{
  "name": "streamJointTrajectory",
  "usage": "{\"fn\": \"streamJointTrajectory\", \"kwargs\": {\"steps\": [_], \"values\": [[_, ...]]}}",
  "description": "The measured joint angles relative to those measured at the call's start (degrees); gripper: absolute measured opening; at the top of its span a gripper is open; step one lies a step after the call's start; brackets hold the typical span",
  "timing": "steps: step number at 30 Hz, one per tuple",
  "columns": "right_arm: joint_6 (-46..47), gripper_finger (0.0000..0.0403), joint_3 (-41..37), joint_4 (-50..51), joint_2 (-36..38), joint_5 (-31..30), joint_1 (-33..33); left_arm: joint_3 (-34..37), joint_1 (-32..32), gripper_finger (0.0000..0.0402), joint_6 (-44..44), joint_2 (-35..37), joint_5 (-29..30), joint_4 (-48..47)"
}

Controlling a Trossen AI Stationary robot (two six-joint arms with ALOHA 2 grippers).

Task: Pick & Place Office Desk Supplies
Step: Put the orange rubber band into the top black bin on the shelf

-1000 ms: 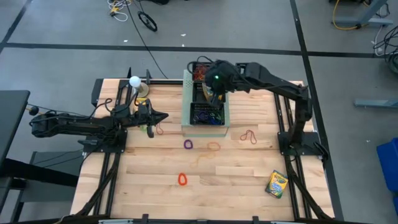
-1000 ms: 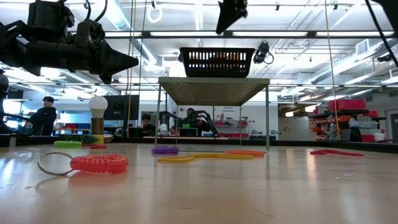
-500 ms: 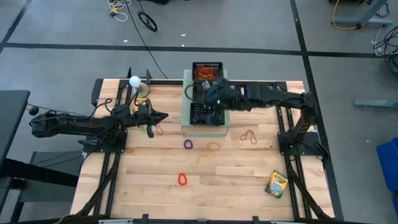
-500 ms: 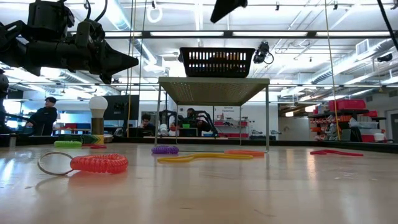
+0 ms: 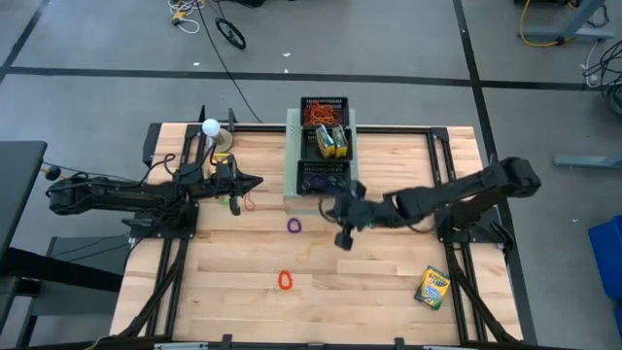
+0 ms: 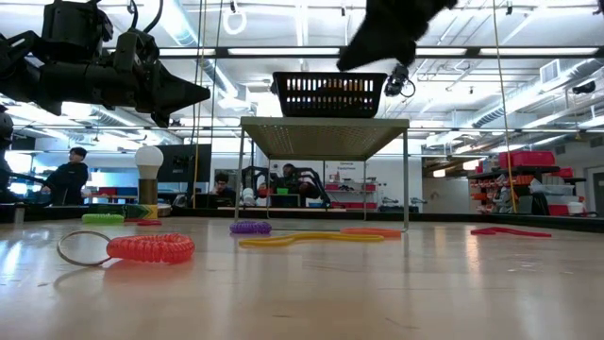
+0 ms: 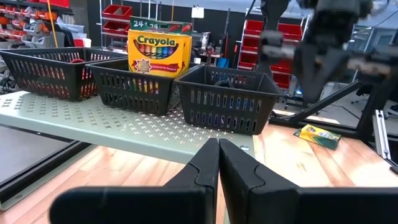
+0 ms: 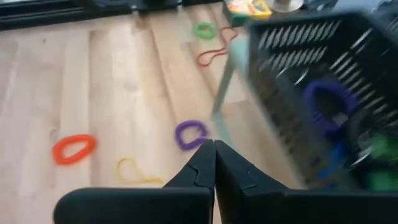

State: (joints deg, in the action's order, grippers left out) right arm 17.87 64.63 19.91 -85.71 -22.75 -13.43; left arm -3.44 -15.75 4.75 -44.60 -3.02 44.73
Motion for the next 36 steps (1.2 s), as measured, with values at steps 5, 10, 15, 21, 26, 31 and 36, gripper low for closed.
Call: {"fn": "streamJointTrajectory", "kwargs": {"steps": [5,10,15,21,26,31,36], "values": [[2.21,0.0004,-9.21,-13.5,0.0,-0.28,-3.28,0.0,0.0,0.002,0.0,0.0,0.01,0.02],[4.33,0.0004,-20.42,-33.44,-0.45,3.71,-3.95,0.0,0.02,0.002,0.0,-0.02,0.01,0.02],[7.38,0.0004,-26.76,-42.8,-0.57,4.87,-4.34,0.0,0.02,0.002,0.0,0.0,0.0,-0.02],[5.11,0.0004,-26.89,-42.41,-0.59,3.98,-5.9,0.0,0.0,0.002,0.0,0.0,0.01,0.04],[3.85,0.0004,-26.87,-43.03,-0.59,2.87,-6.39,0.0,0.02,0.002,0.0,0.0,0.01,0.02],[3.43,0.0004,-26.87,-43.04,-0.59,4.58,-6.43,0.0,0.01,0.002,0.0,-0.01,0.01,0.04],[3.54,0.0004,-26.82,-43.1,-0.61,4.86,-7.43,0.0,0.0,0.002,0.0,0.0,0.01,0.02]]}}
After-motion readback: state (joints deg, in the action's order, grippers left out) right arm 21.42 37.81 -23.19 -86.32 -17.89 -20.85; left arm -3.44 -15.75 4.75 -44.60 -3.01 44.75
